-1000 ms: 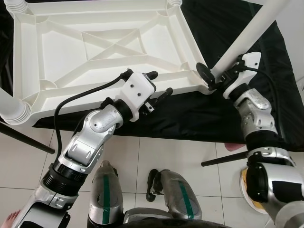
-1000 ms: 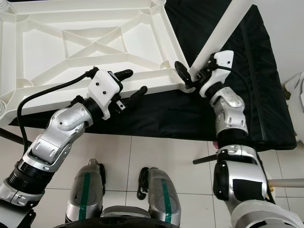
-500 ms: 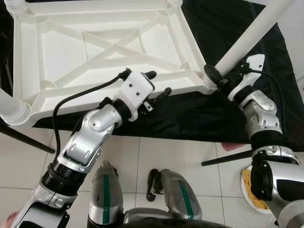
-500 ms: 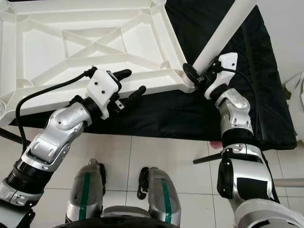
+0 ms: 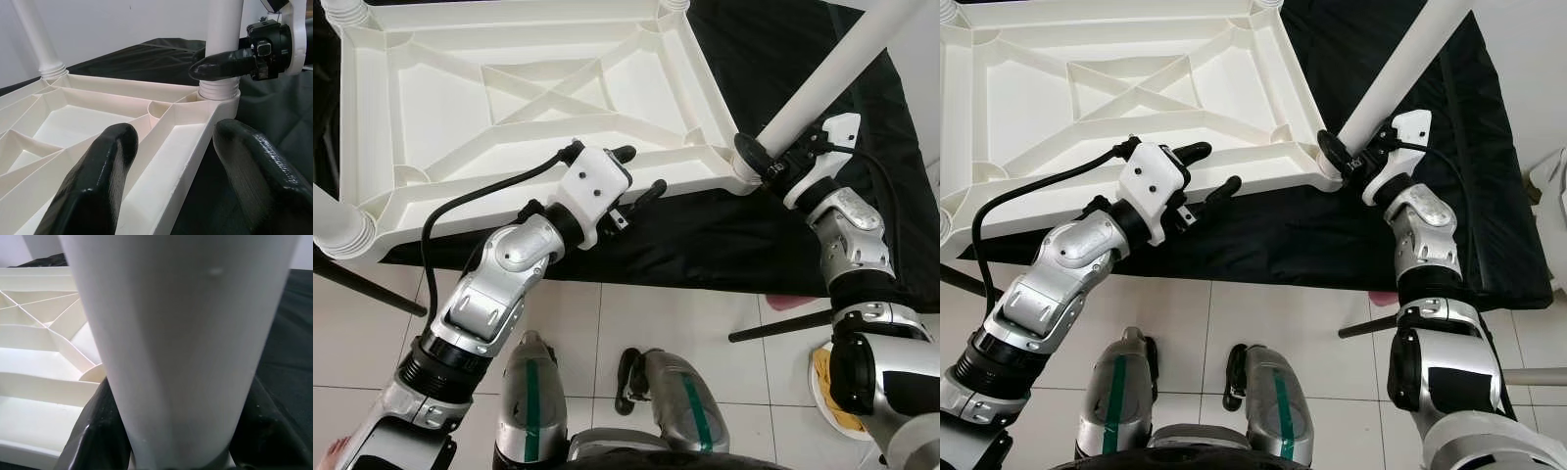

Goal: Building children table

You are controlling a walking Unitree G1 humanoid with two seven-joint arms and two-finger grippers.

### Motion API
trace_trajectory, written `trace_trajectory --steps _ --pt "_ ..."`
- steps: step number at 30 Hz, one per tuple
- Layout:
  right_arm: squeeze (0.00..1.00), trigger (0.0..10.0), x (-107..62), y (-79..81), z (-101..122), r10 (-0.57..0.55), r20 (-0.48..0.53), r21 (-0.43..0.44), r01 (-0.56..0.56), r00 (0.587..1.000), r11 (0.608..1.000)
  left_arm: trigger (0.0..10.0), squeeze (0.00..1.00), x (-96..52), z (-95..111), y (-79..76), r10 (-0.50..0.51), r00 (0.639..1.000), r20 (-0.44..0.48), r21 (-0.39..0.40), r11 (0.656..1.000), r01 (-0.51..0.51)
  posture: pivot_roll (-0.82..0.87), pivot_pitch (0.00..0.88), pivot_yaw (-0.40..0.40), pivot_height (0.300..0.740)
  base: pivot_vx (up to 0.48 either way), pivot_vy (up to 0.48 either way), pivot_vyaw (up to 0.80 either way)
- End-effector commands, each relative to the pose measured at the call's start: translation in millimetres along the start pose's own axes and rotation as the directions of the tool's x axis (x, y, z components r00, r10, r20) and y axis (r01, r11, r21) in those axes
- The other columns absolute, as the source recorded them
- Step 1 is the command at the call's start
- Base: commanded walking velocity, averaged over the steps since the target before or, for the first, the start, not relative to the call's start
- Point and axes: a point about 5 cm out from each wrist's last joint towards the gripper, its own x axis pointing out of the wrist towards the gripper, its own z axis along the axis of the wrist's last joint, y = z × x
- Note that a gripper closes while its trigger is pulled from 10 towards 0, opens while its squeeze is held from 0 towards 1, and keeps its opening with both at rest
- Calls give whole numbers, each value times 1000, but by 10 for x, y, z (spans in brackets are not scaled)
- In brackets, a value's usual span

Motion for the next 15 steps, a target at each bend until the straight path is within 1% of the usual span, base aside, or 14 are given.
trace_trajectory --steps 1,4,6,7,8,9,10,11,14,15 --pt "0 10000 -18 24 -52 -78 9 34 78 997 996 10000 0 17 42 -62 -79 997 14 -2 997 79 110 64 -99 740 0 0 0" --pt "0 10000 -14 30 -57 -101 12 38 101 995 994 10000 0 18 41 -63 -79 997 14 -2 997 79 110 64 -99 740 0 0 0" --pt "0 10000 -11 45 -55 -121 20 26 121 992 992 10000 0 19 40 -63 -78 997 15 -3 997 78 108 63 -101 740 0 0 0" --pt "0 10000 -10 62 -43 -148 37 23 147 988 989 10000 0 21 42 -64 -78 997 16 -3 997 78 106 64 -101 740 0 0 0" --pt "0 10000 -10 62 -43 -148 37 23 147 988 989 10000 0 21 42 -64 -78 997 16 -3 997 78 106 64 -101 740 0 0 0" --pt "0 10000 -11 72 -27 -181 55 30 180 982 983 10000 0 21 43 -65 -78 997 17 -3 997 78 104 65 -102 740 0 0 0" --pt "0 10000 -11 72 -27 -181 55 30 180 982 983 10000 0 21 43 -65 -78 997 17 -3 997 78 104 65 -102 740 0 0 0" --pt "0 10000 -13 84 -10 -215 70 28 214 974 976 10000 0 22 42 -67 -79 997 17 -4 997 79 100 66 -103 740 0 0 0" --pt "0 10000 -11 108 9 -247 87 30 246 965 969 10000 0 26 41 -69 -79 997 18 -3 997 79 98 65 -104 740 0 0 0" --pt "0 10000 0 182 36 -312 117 45 308 943 950 10000 0 33 41 -69 -80 997 19 -4 997 80 92 66 -104 740 0 0 0"
